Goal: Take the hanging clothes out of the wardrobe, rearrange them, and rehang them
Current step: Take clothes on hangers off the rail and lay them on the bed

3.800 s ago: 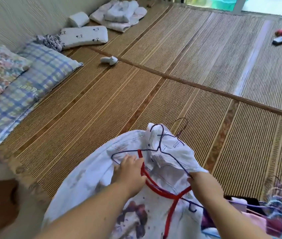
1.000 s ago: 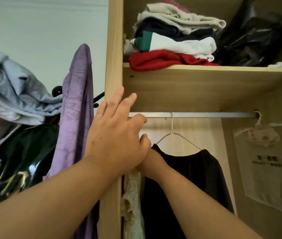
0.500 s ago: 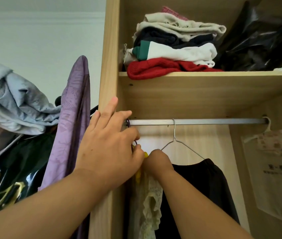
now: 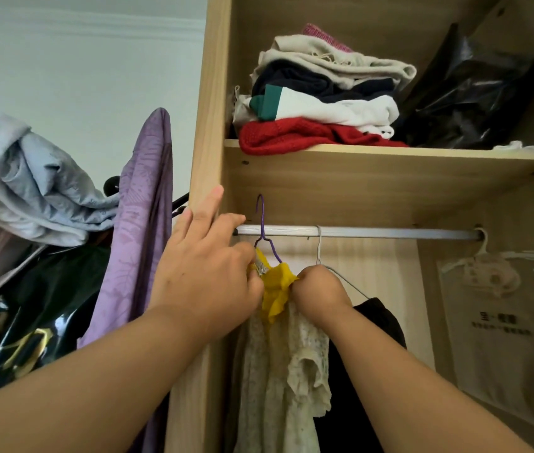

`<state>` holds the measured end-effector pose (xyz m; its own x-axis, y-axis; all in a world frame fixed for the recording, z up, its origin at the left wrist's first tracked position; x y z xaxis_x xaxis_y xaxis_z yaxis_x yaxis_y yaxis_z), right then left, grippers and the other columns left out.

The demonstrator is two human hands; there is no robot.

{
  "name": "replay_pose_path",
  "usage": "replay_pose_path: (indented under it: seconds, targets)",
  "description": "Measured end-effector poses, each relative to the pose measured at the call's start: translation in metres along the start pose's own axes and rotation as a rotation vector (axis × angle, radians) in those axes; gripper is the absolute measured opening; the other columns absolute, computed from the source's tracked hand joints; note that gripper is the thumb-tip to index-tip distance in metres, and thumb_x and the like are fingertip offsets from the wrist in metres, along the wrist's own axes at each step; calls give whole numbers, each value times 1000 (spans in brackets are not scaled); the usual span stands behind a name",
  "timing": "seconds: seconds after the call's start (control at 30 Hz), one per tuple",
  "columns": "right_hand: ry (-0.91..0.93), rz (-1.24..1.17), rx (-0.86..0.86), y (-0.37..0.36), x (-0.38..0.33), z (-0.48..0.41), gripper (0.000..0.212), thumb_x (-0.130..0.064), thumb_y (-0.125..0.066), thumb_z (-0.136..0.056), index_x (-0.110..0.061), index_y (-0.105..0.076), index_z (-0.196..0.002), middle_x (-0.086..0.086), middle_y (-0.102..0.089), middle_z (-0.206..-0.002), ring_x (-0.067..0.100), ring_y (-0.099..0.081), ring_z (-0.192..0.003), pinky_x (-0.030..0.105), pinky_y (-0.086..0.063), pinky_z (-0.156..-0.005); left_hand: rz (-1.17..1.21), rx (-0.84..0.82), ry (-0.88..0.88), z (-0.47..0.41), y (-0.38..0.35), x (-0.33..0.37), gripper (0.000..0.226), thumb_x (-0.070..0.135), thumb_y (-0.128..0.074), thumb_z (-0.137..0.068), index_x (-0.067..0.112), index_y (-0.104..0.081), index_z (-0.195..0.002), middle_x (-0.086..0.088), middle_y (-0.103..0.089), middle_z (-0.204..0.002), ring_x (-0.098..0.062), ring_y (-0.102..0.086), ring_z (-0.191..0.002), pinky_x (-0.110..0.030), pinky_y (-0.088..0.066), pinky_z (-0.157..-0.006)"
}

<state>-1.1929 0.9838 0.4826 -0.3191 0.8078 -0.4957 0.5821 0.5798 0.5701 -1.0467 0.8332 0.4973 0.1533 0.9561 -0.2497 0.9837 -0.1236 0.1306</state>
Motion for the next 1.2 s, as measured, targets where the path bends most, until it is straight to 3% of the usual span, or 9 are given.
replay_pose_path:
  seconds: [0.2, 0.37, 0.5, 0.6, 0.73, 0.8, 0.9, 1.0, 1.2]
  targets:
    - [61, -37, 44, 47, 38, 70, 15, -10, -53, -81, -7, -68, -81, 8, -65, -79, 28, -59, -79, 28, -38, -55, -110, -55, -43, 0, -4, 3, 38, 35, -48, -67, 16, -75, -85, -11, -59, -126, -39, -24, -140, -55, -21, -109]
    - [39, -115, -9, 93, 109, 158, 19, -14, -56, -87, -21, -70, -78, -4, -69, -77, 5, -62, -72, 16, -42, -59, -11, -153, -50, 19, -20, 38, 48, 46, -49, -67, 21, -70, -102, -13, -51, -138, -34, -24, -142, -56, -15, -108]
    - [-133, -214, -63, 126, 179, 248, 23, -9, -56, -91, -18, -74, -79, 3, -73, -78, 11, -65, -73, 32, -49, -72, 373, -510, -9, 68, -74, 104, 73, 58, -37, -78, 30, -31, -145, 0, -25, -156, -20, -10, -146, -51, -16, -114]
    - [-287, -180, -66, 151, 215, 315, 19, -12, -57, -89, -17, -73, -81, 11, -71, -77, 14, -62, -69, 34, -47, -68, 527, -729, 94, 108, -109, 154, 76, 62, -35, -88, 29, -7, -151, 4, -7, -160, -19, -4, -147, -52, -13, -114]
    - [-445, -36, -37, 186, 235, 400, 20, -14, -59, -86, -27, -74, -85, -3, -73, -76, 4, -64, -69, 23, -49, -66, 809, -917, -92, 152, -123, 248, 56, 52, -31, -97, 38, -17, -149, 9, -11, -159, -16, -9, -145, -52, -15, -114]
    - [-498, 21, -34, 201, 237, 436, 18, -14, -60, -88, -26, -74, -87, -2, -73, -79, 3, -64, -71, 24, -50, -66, 952, -912, -238, 173, -116, 297, 48, 42, -37, -99, 32, -30, -146, 7, -26, -154, -15, -18, -143, -46, -21, -113]
    - [-618, 77, 2, 220, 243, 489, 20, -12, -61, -89, -25, -75, -86, -3, -73, -80, 0, -64, -74, 23, -50, -70, 1228, -876, -291, 197, -97, 359, 22, 26, -46, -98, 11, -59, -106, -5, -63, -107, -26, -55, -113, -38, -41, -92]
    - [-773, 167, 140, 237, 251, 543, 23, -6, -63, -87, -23, -76, -79, -10, -72, -74, -4, -61, -68, 18, -48, -66, 1359, -961, -408, 227, -79, 422, 21, 22, -48, -97, 9, -55, -82, -7, -63, -84, -29, -60, -87, -40, -44, -77]
    - [-1151, 439, 223, 245, 252, 643, 17, -22, -56, -82, -31, -68, -73, -10, -63, -65, 3, -58, -65, 29, -47, -63, 1545, -1061, -611, 276, -29, 521, 22, 26, -46, -98, 15, -57, -83, -3, -61, -78, -24, -59, -78, -35, -43, -67]
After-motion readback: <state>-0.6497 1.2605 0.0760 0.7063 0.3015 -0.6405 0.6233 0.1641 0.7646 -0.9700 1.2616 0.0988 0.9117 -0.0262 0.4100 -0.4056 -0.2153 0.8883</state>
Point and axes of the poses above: each hand's wrist, its own z-axis away from the middle knuckle, its own y-axis out of the back of the hand, x = y × z, the point moved 7 cm from there along -z, towards the middle knuckle
